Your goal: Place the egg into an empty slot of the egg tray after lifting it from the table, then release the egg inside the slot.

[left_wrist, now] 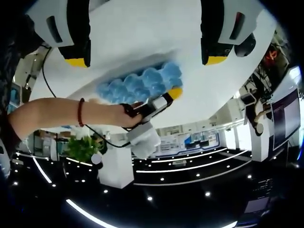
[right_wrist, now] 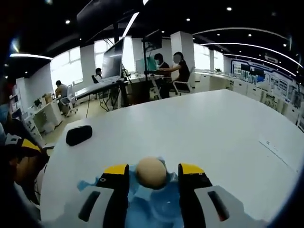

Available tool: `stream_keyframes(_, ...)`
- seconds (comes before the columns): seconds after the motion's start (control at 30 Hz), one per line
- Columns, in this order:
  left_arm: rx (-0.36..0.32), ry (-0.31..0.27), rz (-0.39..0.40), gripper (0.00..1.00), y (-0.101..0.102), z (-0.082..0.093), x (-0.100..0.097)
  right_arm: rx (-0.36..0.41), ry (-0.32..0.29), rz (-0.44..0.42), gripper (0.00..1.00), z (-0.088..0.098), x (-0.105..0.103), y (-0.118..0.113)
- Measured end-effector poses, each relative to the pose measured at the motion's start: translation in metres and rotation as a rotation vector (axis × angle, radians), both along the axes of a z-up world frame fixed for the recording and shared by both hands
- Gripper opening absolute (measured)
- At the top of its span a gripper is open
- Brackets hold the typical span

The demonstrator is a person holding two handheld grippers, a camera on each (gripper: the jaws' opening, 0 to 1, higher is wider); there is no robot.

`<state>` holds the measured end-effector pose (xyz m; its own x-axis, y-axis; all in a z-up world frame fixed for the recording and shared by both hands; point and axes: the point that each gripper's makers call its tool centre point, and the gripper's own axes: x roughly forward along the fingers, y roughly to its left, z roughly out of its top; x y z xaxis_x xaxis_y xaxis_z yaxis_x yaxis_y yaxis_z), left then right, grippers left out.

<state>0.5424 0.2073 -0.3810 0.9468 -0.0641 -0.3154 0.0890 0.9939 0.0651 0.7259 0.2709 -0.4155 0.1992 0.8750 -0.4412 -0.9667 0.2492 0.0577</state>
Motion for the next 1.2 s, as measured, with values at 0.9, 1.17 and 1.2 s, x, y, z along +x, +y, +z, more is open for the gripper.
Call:
stream_keyframes(0.9, -0.033, -0.036, 0.001, 1.0, -0.006, 0.009, 0.004, 0.06, -0.02, -0.087, 0.76, 0.021, 0.013, -0.03)
stream_keyframes(1.17, -0.045, -0.031, -0.001, 1.0, -0.01, 0.01, 0.007, 0.041, -0.033, -0.131, 0.77, 0.024, 0.018, -0.049)
stream_keyframes(1.2, -0.045, -0.028, 0.0, 1.0, -0.01, 0.009, 0.008, 0.045, -0.036, -0.136, 0.77, 0.025, 0.02, -0.05)
